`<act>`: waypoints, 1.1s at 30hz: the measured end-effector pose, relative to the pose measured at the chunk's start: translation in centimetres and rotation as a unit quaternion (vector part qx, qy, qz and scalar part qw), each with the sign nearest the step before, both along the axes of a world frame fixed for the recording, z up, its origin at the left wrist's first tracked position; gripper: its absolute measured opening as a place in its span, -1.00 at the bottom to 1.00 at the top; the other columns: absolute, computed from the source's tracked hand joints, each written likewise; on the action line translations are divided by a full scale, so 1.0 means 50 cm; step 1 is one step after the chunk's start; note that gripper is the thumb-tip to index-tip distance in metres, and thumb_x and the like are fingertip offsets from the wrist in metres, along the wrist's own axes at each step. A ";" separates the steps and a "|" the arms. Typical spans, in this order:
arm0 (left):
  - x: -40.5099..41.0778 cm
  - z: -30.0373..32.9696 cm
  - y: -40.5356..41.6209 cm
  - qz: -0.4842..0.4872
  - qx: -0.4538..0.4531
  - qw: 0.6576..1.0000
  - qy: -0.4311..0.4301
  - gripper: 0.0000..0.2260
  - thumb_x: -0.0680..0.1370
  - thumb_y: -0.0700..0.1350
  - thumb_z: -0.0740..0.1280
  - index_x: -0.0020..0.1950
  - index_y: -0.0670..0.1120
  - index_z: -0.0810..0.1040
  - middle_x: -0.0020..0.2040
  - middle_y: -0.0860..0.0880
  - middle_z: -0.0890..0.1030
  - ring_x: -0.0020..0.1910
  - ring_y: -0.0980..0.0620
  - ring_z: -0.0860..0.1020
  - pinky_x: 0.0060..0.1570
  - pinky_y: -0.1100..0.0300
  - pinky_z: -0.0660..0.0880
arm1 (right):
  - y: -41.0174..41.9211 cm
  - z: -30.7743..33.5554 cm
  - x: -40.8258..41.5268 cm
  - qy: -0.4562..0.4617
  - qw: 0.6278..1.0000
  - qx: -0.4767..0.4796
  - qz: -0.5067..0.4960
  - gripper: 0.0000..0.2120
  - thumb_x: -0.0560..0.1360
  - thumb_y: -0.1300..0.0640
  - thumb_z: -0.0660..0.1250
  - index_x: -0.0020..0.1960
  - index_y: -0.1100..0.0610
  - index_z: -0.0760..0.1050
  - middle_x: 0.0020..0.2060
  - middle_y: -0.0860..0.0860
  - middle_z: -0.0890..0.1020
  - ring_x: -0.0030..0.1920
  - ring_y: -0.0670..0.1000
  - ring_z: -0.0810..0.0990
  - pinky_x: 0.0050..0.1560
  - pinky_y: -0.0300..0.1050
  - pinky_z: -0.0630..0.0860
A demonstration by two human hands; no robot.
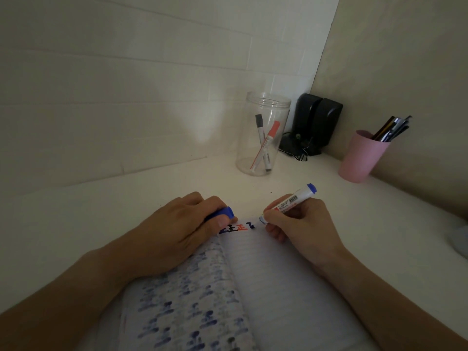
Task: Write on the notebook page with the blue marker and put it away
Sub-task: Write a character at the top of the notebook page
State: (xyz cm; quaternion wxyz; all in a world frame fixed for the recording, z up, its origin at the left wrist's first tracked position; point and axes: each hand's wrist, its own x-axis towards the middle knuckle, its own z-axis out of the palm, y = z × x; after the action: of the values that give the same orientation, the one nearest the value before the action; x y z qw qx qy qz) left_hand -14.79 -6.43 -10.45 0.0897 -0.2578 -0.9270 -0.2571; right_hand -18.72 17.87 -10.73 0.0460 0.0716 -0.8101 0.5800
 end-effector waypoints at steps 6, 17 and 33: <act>-0.002 -0.003 -0.002 0.001 -0.007 1.000 0.000 -0.76 0.67 0.19 0.00 0.14 0.20 0.42 -0.11 0.14 0.49 -0.06 0.12 0.49 0.01 0.07 0.45 | 0.002 -0.002 0.000 0.005 1.000 0.000 -0.005 -0.98 0.42 0.24 0.50 -0.16 0.20 0.69 -0.39 0.11 0.72 -0.40 0.06 0.68 -0.29 -0.08 0.63; 0.000 -0.002 0.001 -0.003 0.000 1.000 0.008 -0.81 0.67 0.18 0.00 0.07 0.24 0.39 -0.14 0.16 0.47 -0.09 0.14 0.48 -0.02 0.14 0.43 | -0.001 0.005 0.008 0.005 1.000 -0.004 0.027 -0.96 0.44 0.22 0.50 -0.14 0.19 0.70 -0.36 0.11 0.73 -0.36 0.03 0.70 -0.29 -0.16 0.63; -0.002 -0.004 0.001 -0.004 -0.003 1.000 0.011 -0.80 0.67 0.18 0.00 0.08 0.25 0.40 -0.13 0.18 0.48 -0.07 0.15 0.48 -0.01 0.12 0.45 | 0.000 0.004 0.005 -0.010 0.999 0.012 -0.040 -0.94 0.37 0.17 0.50 -0.19 0.15 0.68 -0.43 0.04 0.71 -0.45 -0.09 0.65 -0.32 -0.18 0.55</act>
State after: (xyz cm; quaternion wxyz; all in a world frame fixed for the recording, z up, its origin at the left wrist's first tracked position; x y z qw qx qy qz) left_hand -14.88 -6.38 -10.66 0.0986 -0.2646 -0.9256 -0.2521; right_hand -18.49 17.85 -10.54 0.0605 0.0336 -0.8195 0.5689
